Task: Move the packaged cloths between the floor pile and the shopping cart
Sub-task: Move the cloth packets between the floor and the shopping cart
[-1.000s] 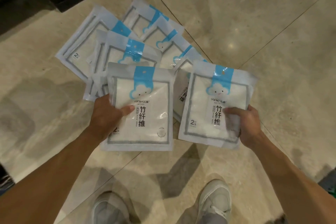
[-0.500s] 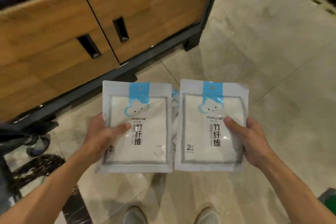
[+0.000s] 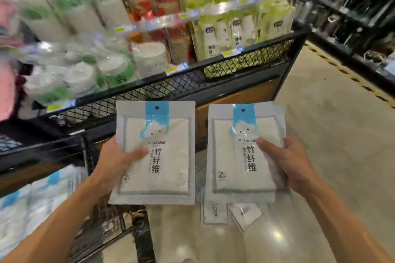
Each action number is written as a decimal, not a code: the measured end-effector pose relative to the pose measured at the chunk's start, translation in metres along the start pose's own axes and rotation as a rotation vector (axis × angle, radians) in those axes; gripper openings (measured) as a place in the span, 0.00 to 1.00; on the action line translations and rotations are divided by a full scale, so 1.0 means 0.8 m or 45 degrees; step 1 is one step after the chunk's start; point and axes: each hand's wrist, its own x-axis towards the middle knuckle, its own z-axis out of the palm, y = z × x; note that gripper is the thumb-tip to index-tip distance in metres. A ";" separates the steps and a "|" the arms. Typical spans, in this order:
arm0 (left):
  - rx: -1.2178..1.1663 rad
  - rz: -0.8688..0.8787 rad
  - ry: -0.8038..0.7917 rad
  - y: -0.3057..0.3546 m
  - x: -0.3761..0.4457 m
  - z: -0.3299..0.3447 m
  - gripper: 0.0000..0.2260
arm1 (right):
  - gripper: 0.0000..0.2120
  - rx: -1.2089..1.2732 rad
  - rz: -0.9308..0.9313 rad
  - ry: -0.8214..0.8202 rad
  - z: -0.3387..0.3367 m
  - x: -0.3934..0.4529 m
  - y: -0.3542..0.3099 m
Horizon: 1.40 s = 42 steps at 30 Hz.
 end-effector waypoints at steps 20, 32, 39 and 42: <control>-0.347 0.146 0.532 0.113 -0.283 -0.325 0.28 | 0.08 -0.080 -0.363 -0.602 0.252 -0.221 -0.258; -0.479 0.116 0.852 0.050 -0.385 -0.513 0.35 | 0.09 -0.123 -0.329 -0.913 0.487 -0.311 -0.239; -0.607 0.062 1.028 0.001 -0.424 -0.572 0.26 | 0.13 -0.237 -0.296 -1.137 0.595 -0.332 -0.226; -0.653 0.024 1.078 -0.014 -0.424 -0.588 0.22 | 0.12 -0.265 -0.286 -1.193 0.639 -0.329 -0.215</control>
